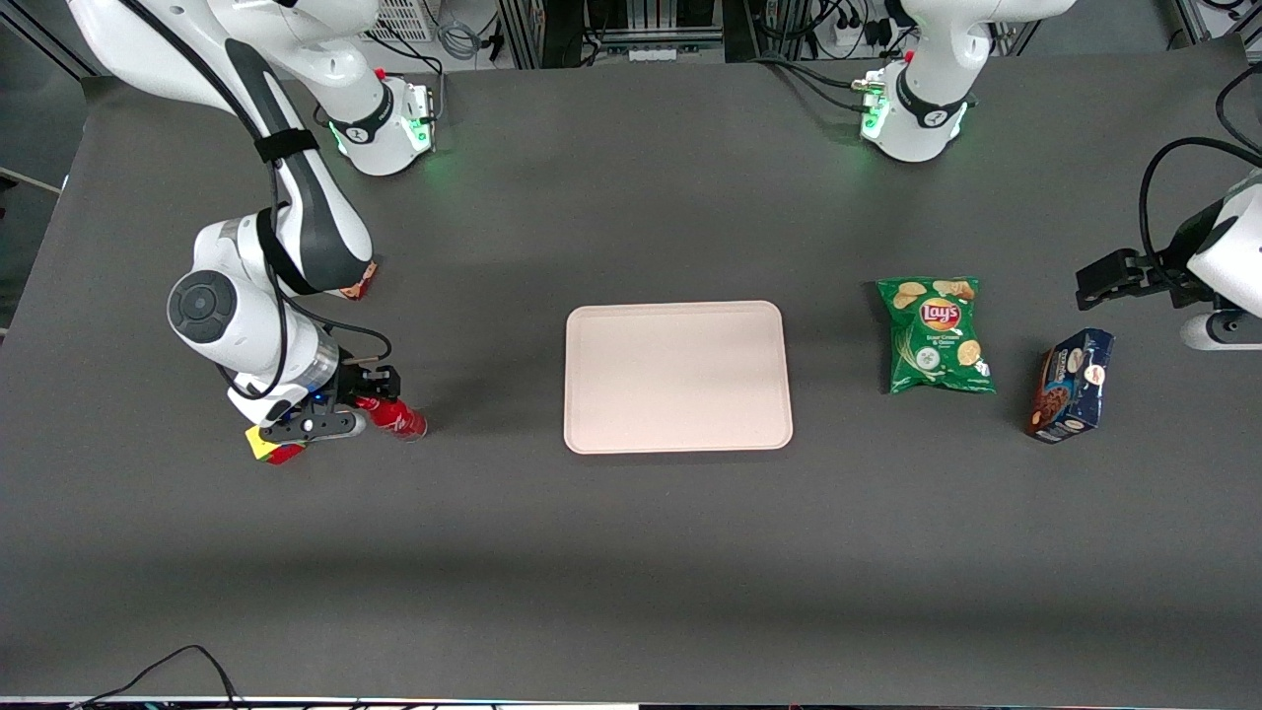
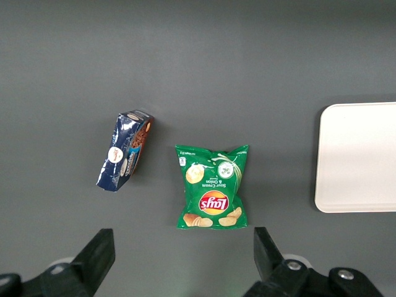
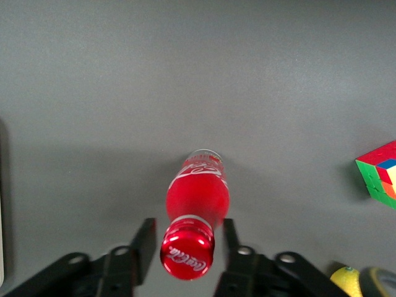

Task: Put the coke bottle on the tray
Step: 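Close the right gripper on the bottle's neck, then lift the bottle and carry it over the white tray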

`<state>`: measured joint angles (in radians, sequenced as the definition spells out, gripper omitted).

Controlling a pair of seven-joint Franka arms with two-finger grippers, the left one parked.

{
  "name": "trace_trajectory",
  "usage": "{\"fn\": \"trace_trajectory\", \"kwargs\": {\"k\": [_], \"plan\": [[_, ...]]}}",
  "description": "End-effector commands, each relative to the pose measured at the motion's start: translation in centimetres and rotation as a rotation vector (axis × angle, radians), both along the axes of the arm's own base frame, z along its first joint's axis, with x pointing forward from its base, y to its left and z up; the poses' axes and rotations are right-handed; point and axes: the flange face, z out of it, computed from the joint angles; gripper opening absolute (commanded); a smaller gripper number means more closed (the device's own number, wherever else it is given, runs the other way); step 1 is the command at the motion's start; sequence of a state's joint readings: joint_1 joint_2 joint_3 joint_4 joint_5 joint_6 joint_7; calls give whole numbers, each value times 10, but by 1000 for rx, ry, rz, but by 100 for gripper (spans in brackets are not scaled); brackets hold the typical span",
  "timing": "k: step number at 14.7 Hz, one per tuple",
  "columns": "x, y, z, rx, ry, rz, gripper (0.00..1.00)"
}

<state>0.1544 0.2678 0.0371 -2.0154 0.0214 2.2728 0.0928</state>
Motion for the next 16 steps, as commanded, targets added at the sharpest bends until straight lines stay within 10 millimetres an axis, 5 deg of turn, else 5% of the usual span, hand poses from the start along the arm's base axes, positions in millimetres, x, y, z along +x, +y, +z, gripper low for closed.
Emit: {"fn": "trace_trajectory", "kwargs": {"k": [1,6,10,16], "plan": [[-1,-2,4,-1,-18,24,32],[0,-4,10,0,-28,21,2],[-3,-4,36,1,-36,14,0],[-6,13,139,8,-17,19,0]]}}
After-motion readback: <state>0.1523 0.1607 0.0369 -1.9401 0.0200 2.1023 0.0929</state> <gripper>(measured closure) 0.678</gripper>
